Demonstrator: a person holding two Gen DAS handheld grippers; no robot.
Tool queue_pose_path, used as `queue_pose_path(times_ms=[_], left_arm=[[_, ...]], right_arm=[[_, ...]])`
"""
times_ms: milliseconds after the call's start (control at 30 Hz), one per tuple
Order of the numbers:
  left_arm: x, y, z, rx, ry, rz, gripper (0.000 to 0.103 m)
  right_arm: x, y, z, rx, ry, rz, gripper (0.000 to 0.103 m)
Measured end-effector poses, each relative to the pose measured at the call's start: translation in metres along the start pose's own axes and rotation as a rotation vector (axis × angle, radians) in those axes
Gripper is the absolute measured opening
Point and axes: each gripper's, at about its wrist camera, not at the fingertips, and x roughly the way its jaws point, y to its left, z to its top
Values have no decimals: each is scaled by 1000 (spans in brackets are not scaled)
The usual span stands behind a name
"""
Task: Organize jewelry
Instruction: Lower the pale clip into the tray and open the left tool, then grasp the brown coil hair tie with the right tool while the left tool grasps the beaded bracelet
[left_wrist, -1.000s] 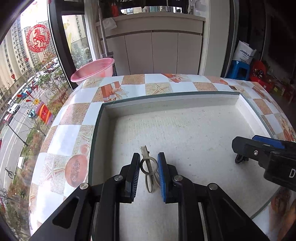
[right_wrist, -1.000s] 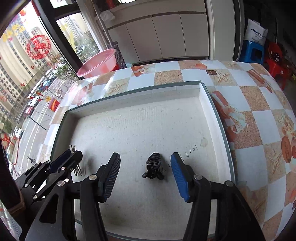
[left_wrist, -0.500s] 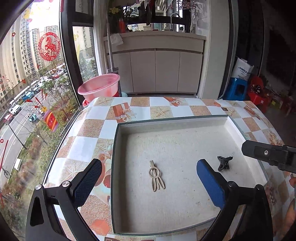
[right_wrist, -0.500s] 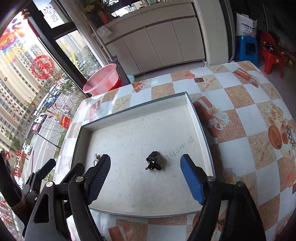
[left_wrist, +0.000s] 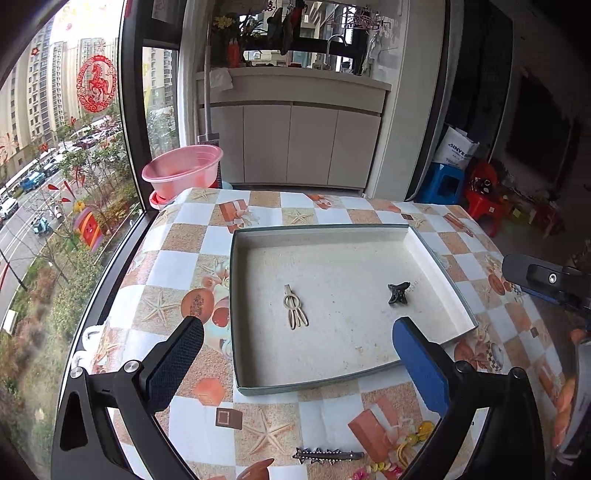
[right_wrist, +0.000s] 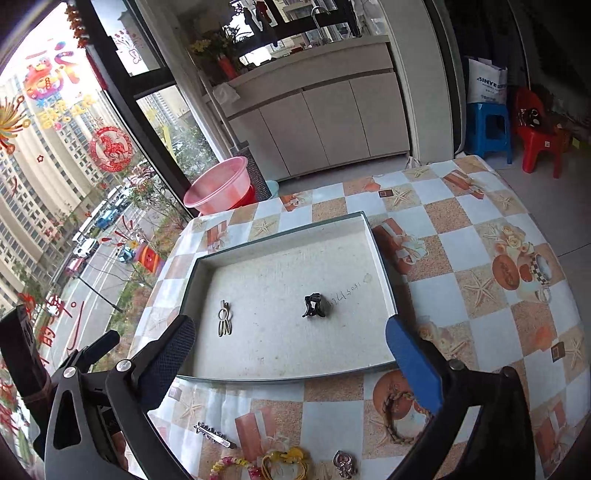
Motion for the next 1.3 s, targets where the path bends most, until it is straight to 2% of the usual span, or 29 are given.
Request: queue_pose_path(times_ms=[133, 233, 333, 533, 733, 867, 1033, 1167, 1300], left_arm=[[-14, 0, -17, 21, -5, 21, 103], [-22, 2, -31, 22, -9, 37, 103], [-26, 4, -46, 49, -13, 45, 103], [-21, 11, -75, 98, 40, 60, 103], [-13, 14, -101, 182, 78, 75, 103], [-7, 15, -112, 229, 96, 87, 103], [-7, 13, -124, 258, 118, 53, 103], [-11, 9, -129, 245, 142, -7, 103], [-9, 0, -130, 240, 158, -15, 103]], right_arm=[[-26, -3, -8, 10, -38, 11, 103], [-38, -6, -16, 24, -33, 21, 103], [-48, -9, -26, 29, -8, 7, 103], [-66, -17, -56, 34, 32, -7, 103], [-65, -24, -96, 37, 113, -27, 103], [-59, -28, -125, 24, 169, -75, 103], [-49, -34, -156, 18, 241, -128, 103], [-47, -34, -170, -6, 257, -171, 103], [-42, -32, -178, -34, 274, -206, 103]])
